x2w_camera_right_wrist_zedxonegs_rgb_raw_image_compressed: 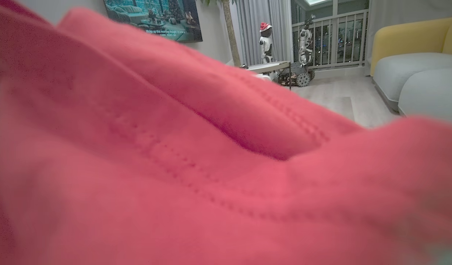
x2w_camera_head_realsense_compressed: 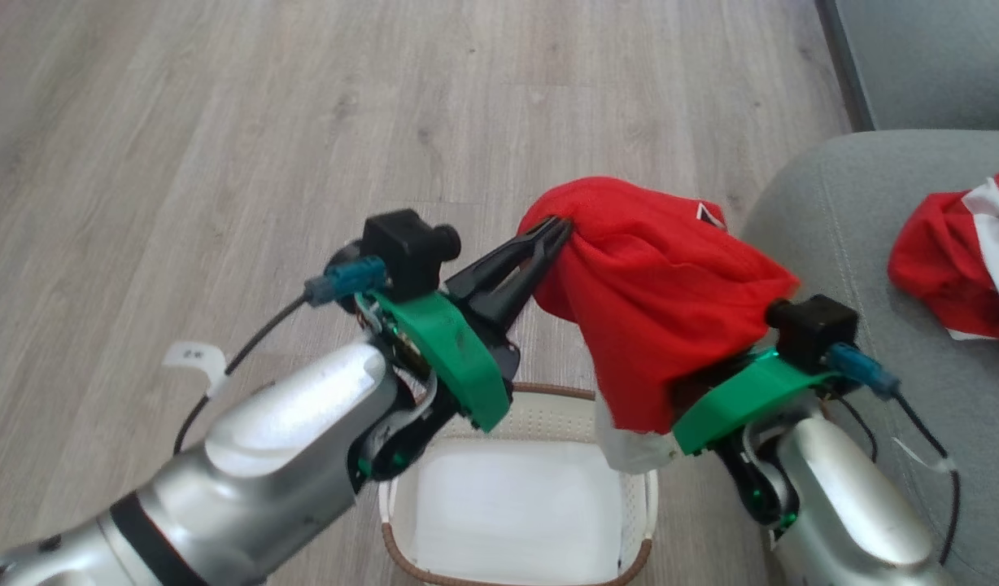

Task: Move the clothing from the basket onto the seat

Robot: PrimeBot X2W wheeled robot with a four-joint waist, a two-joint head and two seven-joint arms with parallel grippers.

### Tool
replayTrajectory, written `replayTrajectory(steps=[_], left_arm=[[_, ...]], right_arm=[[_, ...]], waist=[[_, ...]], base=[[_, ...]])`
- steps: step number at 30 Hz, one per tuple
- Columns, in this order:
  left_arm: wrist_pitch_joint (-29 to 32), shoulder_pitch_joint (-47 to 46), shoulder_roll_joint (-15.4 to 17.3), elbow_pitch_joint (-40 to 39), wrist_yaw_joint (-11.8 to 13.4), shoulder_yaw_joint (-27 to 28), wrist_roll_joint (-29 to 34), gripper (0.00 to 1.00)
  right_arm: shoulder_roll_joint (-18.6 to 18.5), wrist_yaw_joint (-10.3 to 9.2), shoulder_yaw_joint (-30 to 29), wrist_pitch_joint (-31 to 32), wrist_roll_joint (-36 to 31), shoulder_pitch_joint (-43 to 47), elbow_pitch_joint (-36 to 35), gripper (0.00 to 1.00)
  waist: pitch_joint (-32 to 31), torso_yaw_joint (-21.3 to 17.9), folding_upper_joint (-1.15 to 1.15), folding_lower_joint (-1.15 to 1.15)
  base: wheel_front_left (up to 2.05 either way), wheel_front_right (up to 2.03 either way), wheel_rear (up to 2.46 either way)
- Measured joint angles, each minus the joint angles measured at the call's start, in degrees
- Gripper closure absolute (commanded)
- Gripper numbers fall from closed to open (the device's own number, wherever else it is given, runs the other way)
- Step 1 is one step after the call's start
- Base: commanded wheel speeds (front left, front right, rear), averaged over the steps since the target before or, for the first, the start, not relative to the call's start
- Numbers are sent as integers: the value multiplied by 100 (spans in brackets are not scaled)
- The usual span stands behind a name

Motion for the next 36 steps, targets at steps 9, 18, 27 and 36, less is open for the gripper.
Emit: replayTrajectory(steps=[9, 18, 27, 36], left_arm=[[1, 199, 62, -65, 75, -127, -46, 0], [-57, 257, 120, -169, 127, -148, 21, 0], [-107, 314, 234, -294, 213, -148, 123, 0], [-151, 304, 267, -382, 258, -146, 265, 0]], right_arm=[[-165, 0, -443, 0, -212, 202, -552, 100], [-268, 0, -715, -1, -367, 311, -1014, 100], [-328, 0, -968, 8, -501, 424, -1572, 100], [-328, 0, -1216, 88, -595, 544, -2043, 100]], waist=[[74, -324, 0, 0], [167, -864, 0, 0], [292, -1570, 0, 0], [440, -2151, 0, 0]], base=[[0, 0, 0], [0, 0, 0], [0, 0, 0], [0, 0, 0]])
